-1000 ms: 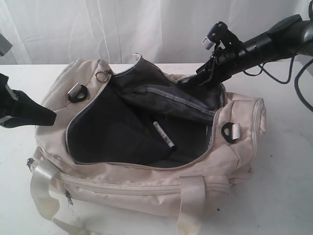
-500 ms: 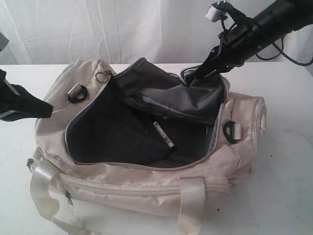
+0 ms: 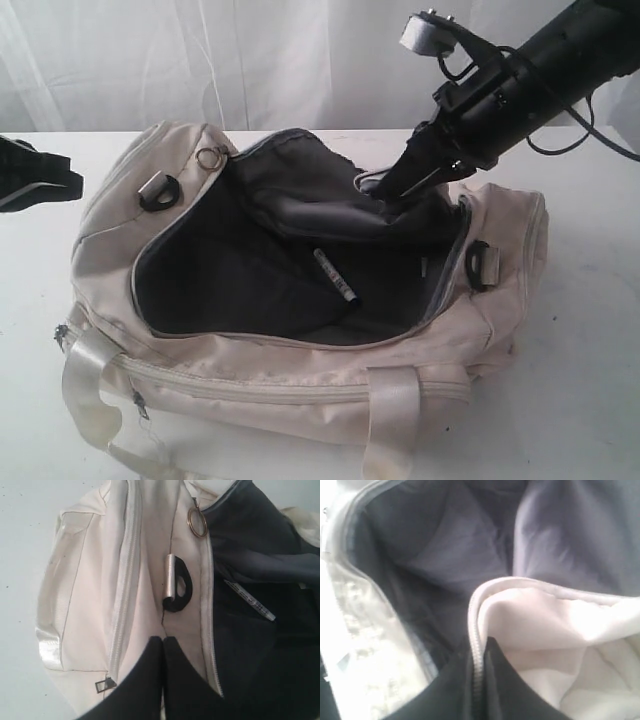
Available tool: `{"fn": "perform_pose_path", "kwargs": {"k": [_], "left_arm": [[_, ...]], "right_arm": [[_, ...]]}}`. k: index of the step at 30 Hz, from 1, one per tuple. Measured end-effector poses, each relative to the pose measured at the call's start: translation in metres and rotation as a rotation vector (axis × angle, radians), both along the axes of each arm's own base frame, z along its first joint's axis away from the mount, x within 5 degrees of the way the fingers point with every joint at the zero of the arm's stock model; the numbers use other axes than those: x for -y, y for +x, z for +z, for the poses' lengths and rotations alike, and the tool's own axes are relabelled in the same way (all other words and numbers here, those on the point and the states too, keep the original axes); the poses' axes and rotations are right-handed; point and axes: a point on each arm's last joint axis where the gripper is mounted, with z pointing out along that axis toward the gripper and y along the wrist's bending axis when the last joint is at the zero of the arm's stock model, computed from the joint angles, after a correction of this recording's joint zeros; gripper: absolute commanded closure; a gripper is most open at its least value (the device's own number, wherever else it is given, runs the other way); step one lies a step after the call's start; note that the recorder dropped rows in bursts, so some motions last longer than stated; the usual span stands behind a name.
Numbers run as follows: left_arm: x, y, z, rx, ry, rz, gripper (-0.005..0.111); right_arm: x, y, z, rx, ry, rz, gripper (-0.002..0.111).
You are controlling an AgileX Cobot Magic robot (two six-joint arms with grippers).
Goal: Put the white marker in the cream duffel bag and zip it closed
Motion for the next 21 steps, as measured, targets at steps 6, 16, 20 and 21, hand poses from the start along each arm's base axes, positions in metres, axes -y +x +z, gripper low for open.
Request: {"fn": "perform_pose_path", "kwargs": {"k": [6, 16, 20, 21], "left_arm": [[-0.002, 0.0, -0.001, 0.003, 0.042, -0.006, 0.107], [-0.011, 0.01, -0.005, 0.054, 0.138, 0.041, 0.107], [-0.013, 0.019, -0.019, 0.017, 0.157, 0.039, 0.107], [-0.012, 0.021, -0.024, 0.0, 0.157, 0.033, 0.107]], "right_arm": [[-0.008, -0.027, -0.008, -0.068, -0.022, 0.007, 0.108], [-0.025, -0.063, -0.047, -0.238, -0.072, 0.07, 0.084], [-0.026, -0.066, -0.048, -0.252, -0.073, 0.077, 0.072], [-0.027, -0.066, -0.048, -0.252, -0.071, 0.078, 0.071]]}}
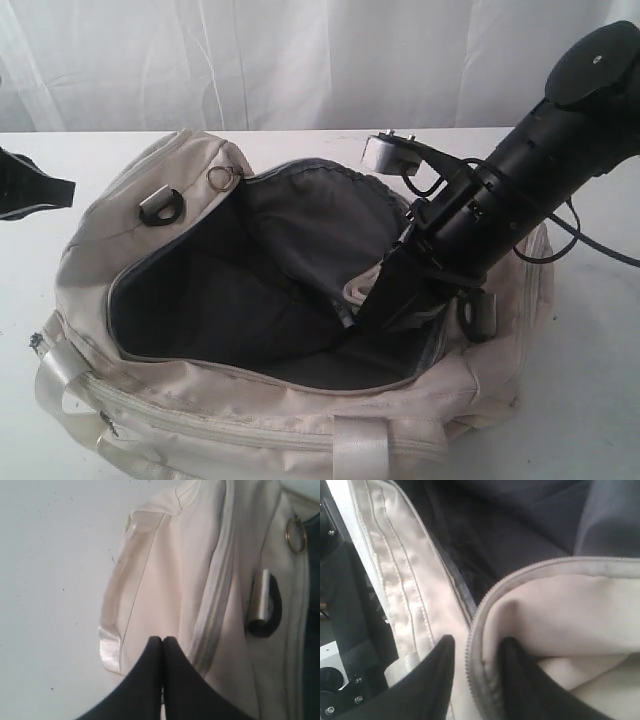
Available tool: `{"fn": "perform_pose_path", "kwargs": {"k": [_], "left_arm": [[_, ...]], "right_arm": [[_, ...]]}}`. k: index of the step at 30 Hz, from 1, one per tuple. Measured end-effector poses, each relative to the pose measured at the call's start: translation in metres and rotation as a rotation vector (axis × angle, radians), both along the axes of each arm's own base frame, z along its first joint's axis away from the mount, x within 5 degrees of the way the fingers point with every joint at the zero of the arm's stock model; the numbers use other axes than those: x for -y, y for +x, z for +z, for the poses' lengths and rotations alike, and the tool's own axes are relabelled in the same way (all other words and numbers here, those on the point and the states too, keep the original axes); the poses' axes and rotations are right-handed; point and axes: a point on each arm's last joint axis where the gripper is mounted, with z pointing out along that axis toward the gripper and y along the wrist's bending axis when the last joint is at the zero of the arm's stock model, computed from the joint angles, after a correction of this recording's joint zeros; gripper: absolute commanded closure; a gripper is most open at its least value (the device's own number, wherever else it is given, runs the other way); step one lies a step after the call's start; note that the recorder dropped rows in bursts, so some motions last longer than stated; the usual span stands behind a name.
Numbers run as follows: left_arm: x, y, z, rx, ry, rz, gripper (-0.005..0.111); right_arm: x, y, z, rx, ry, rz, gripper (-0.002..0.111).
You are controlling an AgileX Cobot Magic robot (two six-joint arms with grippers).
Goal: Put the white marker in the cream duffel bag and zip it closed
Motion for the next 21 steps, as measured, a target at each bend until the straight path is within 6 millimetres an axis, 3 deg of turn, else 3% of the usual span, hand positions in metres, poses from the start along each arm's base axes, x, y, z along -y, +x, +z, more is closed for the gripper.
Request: {"fn": "perform_pose_path", "kwargs": {"k": [5, 11, 15, 21], "left_arm": [[0.001, 0.004, -0.01, -0.045, -0.006, -0.01, 0.107], [-0.001, 0.006, -0.01, -0.029, 0.003, 0.004, 0.107], [-0.001, 0.006, -0.01, -0.029, 0.003, 0.004, 0.107], [-0.001, 0.006, -0.009, -0.025, 0.005, 0.008, 0.107]], "right_arm": [[-0.002, -0.001, 0.007, -0.004, 0.031, -0.029, 0.071], [0.0, -0.001, 0.041, 0.077, 0.043, -0.077, 0.071], [0.011, -0.004, 0.053, 0.07, -0.091, -0.196, 0.062], [0.037, -0.002, 0.046, 0.087, -0.384, -0.338, 0.056]]}}
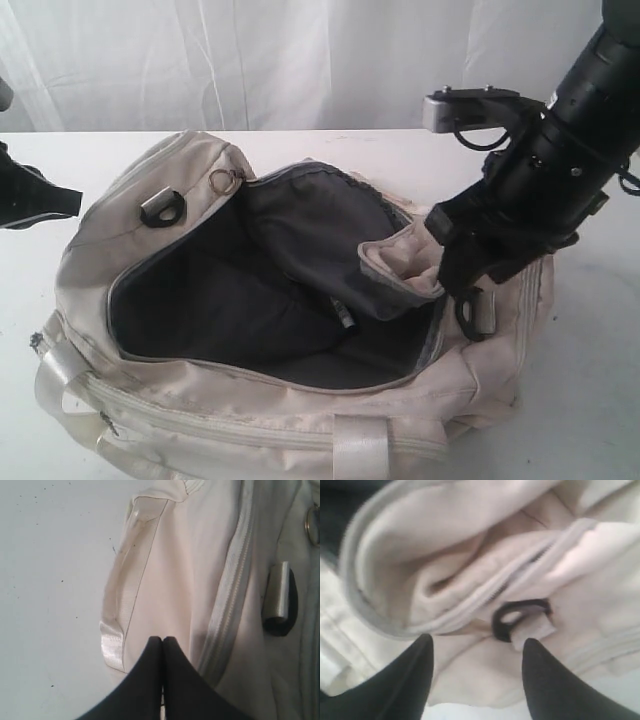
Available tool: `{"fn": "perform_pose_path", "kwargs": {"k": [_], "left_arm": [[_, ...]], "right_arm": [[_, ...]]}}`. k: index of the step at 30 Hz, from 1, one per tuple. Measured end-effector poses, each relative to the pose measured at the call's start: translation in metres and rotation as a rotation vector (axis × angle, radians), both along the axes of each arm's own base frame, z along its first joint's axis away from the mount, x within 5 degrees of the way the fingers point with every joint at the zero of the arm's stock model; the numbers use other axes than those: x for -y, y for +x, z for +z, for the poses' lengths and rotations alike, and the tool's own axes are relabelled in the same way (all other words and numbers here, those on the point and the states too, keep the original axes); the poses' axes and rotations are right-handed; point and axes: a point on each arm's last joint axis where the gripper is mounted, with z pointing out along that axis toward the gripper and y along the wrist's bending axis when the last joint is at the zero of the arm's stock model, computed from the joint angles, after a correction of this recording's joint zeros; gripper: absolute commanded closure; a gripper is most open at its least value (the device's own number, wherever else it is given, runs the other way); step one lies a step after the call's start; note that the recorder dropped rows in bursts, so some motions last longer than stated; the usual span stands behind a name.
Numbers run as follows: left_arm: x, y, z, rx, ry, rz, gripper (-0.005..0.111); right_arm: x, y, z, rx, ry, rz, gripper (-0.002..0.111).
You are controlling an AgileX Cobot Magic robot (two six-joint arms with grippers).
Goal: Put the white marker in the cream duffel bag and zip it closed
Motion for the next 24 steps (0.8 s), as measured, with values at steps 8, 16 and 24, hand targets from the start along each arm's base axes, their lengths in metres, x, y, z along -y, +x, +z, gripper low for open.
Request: {"fn": "perform_pose_path", "kwargs": {"k": [8, 16, 24], "left_arm": [[-0.001, 0.001, 0.0, 0.007, 0.005, 0.008, 0.107], [0.001, 0.001, 0.008, 0.014, -0.006, -0.015, 0.107], [0.005, -0.002, 0.016, 0.008, -0.006, -0.065, 0.107]], "right_arm": [[0.008, 0.004, 0.003, 0.044, -0.087, -0.006, 0.056], [0.02, 0.056, -0.004, 0.189, -0.036, -0.151, 0.056], [0.034, 0.12, -0.046, 0.08, 0.237, -0.298, 0.056]]}}
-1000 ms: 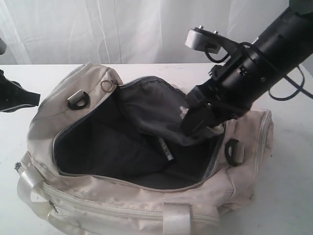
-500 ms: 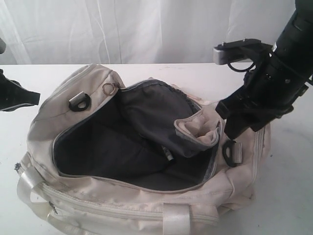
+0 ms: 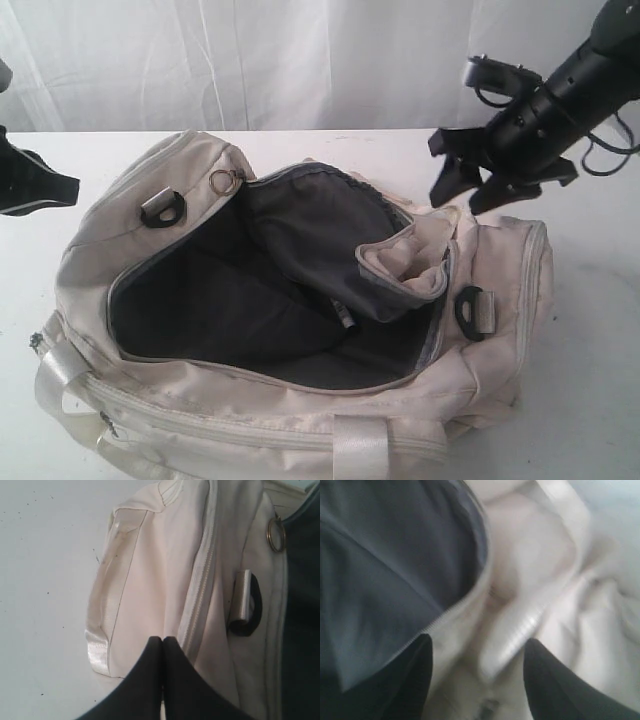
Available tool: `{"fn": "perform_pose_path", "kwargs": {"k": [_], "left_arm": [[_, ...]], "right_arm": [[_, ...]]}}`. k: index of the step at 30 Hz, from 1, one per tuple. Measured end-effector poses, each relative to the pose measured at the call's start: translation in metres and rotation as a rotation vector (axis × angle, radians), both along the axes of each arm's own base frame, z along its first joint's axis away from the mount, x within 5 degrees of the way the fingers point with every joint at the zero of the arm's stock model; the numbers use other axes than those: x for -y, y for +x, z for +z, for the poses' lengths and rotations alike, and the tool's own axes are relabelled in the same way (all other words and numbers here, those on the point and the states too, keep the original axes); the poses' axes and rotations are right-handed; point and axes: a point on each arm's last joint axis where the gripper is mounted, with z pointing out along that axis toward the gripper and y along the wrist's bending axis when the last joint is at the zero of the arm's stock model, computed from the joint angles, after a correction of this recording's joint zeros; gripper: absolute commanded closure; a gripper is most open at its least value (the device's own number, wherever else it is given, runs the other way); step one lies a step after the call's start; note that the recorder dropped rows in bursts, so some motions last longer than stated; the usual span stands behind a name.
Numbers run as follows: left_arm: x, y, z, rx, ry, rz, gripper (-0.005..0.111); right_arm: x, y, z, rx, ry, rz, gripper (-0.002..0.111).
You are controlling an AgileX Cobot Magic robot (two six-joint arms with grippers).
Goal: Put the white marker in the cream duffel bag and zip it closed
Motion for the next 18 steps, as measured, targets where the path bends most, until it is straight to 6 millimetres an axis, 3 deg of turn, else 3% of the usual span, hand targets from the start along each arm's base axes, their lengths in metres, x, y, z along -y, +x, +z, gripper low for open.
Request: {"fn": "perform_pose_path", "kwargs": {"k": [4, 8, 11, 18], "left_arm": [[0.0, 0.0, 0.0, -0.003, 0.001, -0.004, 0.107], [0.0, 0.0, 0.0, -0.003, 0.001, -0.004, 0.107], [0.0, 0.0, 0.0, -0.003, 0.003, -0.004, 0.107], [0.0, 0.0, -0.001, -0.004, 0.012, -0.008, 0.107]], "right_arm": [[-0.015, 0.023, 0.0, 0.012, 0.218, -0.031, 0.056], [-0.02, 0.042, -0.026, -0.092, 0.293, -0.109, 0.056], [-0.019, 0.048, -0.042, -0.152, 0.284, -0.149, 0.056], [-0.011, 0.049, -0.052, -0.211, 0.178, -0.212, 0.056]]}}
